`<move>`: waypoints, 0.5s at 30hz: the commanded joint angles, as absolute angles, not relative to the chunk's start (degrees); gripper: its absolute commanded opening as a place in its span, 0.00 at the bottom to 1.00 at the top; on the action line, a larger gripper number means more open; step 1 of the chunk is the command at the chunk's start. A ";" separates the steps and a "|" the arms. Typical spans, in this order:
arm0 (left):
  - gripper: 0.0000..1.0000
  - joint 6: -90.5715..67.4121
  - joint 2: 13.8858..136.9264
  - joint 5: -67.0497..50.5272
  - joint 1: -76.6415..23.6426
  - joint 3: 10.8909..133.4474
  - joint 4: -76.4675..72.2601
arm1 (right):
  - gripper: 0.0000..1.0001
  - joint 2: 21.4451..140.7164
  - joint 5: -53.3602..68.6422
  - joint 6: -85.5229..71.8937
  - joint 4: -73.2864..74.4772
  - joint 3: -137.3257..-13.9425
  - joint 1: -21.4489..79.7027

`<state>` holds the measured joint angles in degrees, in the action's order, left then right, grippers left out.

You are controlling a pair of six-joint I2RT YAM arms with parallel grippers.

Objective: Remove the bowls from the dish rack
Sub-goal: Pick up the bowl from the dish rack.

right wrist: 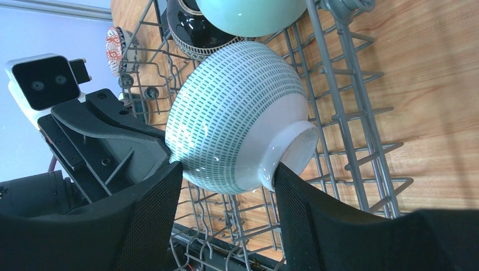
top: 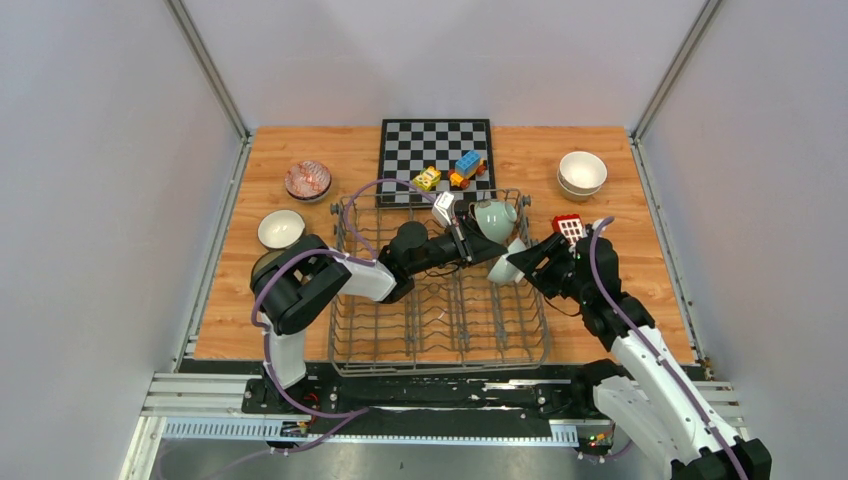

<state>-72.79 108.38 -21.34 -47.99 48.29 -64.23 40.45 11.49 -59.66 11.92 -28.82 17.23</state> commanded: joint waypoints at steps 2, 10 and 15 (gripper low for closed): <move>0.01 -73.29 109.00 -23.76 -49.91 48.40 -68.73 | 0.63 41.73 14.72 -58.20 7.81 -28.65 16.61; 0.16 -73.74 109.94 -24.43 -50.59 49.42 -68.67 | 0.62 43.43 16.52 -55.34 8.18 -30.23 16.61; 0.19 -73.66 110.17 -24.89 -50.79 50.00 -68.47 | 0.61 43.95 17.46 -54.79 7.84 -30.32 16.61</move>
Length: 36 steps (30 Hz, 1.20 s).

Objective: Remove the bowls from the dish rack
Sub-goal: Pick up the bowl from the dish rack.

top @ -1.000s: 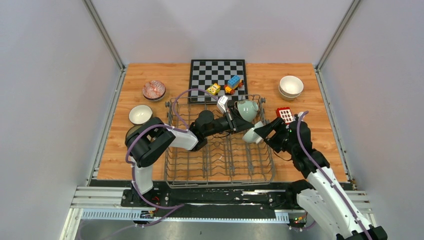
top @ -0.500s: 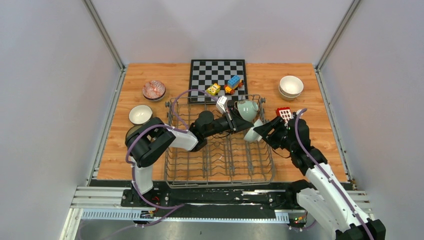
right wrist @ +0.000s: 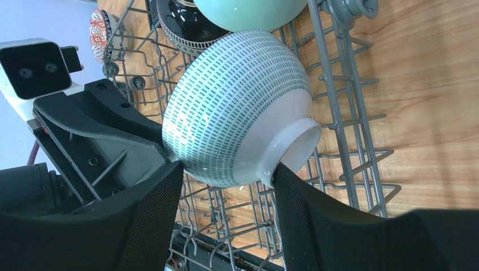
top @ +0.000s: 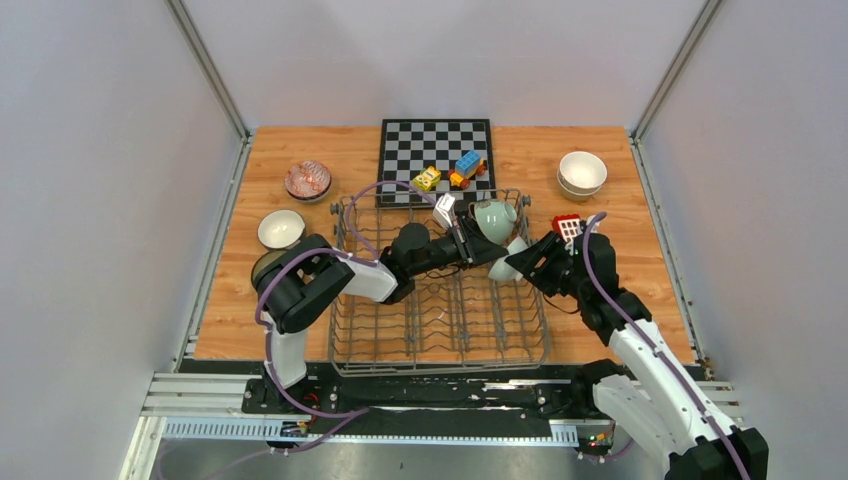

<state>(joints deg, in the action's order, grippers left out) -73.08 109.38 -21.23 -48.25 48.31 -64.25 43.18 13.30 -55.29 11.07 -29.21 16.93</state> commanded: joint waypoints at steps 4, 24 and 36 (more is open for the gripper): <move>0.20 -73.62 110.46 -25.82 -50.96 50.89 -68.30 | 0.61 44.34 17.90 -53.78 7.66 -30.80 16.61; 0.00 -72.70 111.68 -29.99 -51.74 54.70 -67.29 | 0.56 45.09 18.61 -47.34 10.81 -34.86 16.61; 0.00 -71.32 109.23 -29.16 -51.69 56.94 -63.88 | 0.75 41.74 15.12 -38.41 23.75 -44.36 16.61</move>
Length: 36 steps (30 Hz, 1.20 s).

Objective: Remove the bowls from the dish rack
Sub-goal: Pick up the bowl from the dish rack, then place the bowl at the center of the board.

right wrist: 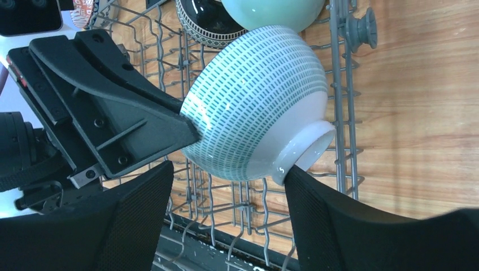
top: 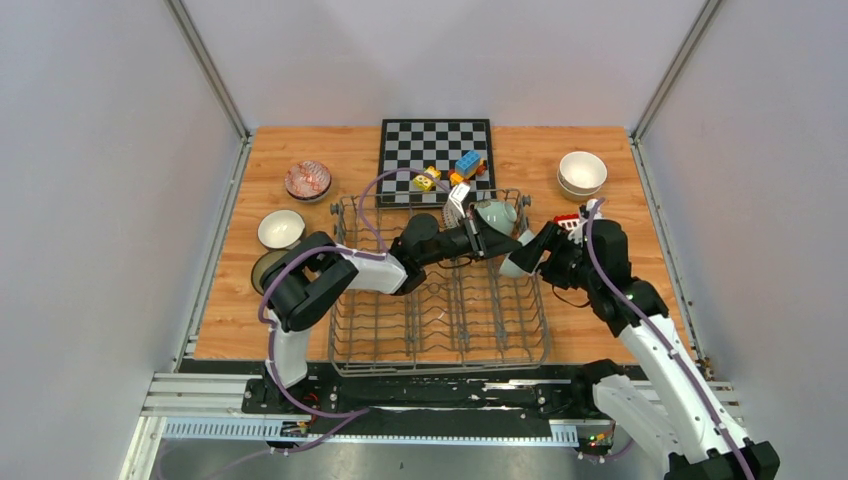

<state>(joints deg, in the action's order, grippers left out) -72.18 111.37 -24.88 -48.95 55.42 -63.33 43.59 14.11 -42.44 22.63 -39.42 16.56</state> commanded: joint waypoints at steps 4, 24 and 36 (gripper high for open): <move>0.00 -70.78 108.28 -28.53 -51.49 57.17 -62.70 | 0.82 40.49 15.84 -36.70 27.49 -47.71 16.61; 0.00 -51.54 88.81 -28.84 -48.92 56.74 -34.64 | 0.90 34.80 12.29 -30.89 38.52 -61.34 16.67; 0.00 -2.88 64.52 -0.41 -55.35 70.61 22.68 | 0.99 40.19 9.56 -28.28 37.67 -75.58 20.09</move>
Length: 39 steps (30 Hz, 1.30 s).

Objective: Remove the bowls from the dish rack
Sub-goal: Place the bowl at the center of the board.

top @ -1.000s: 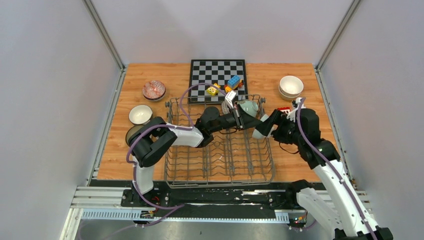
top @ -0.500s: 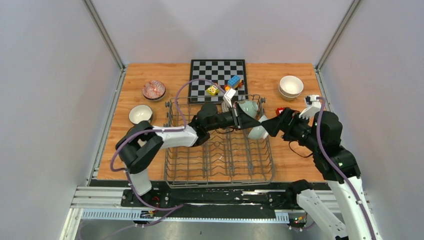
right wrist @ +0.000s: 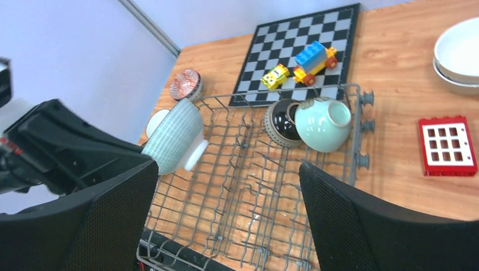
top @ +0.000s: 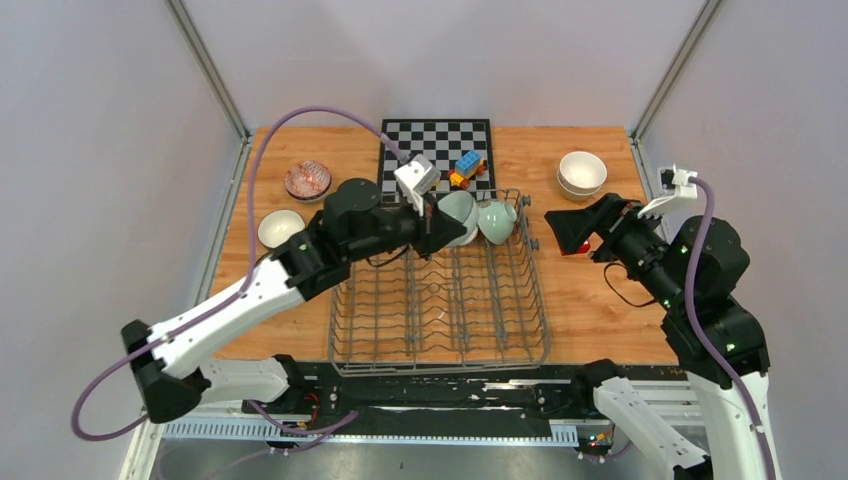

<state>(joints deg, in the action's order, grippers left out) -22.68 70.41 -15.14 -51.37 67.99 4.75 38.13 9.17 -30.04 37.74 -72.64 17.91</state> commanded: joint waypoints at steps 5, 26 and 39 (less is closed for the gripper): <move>0.00 11.27 56.52 8.49 -64.30 67.41 25.65 | 0.99 46.19 12.67 -26.53 39.05 -80.41 23.82; 0.00 47.97 54.31 24.41 -94.24 53.70 35.18 | 0.81 70.18 1.50 -8.73 64.53 -96.58 60.76; 0.00 46.23 54.26 13.25 -96.02 50.96 36.22 | 0.64 69.54 -5.29 -11.06 56.54 -83.43 66.09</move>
<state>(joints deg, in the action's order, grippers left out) 46.63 54.81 17.41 -95.48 50.50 37.21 70.63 -0.78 -9.32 60.38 -88.09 65.14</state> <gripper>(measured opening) 0.018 0.656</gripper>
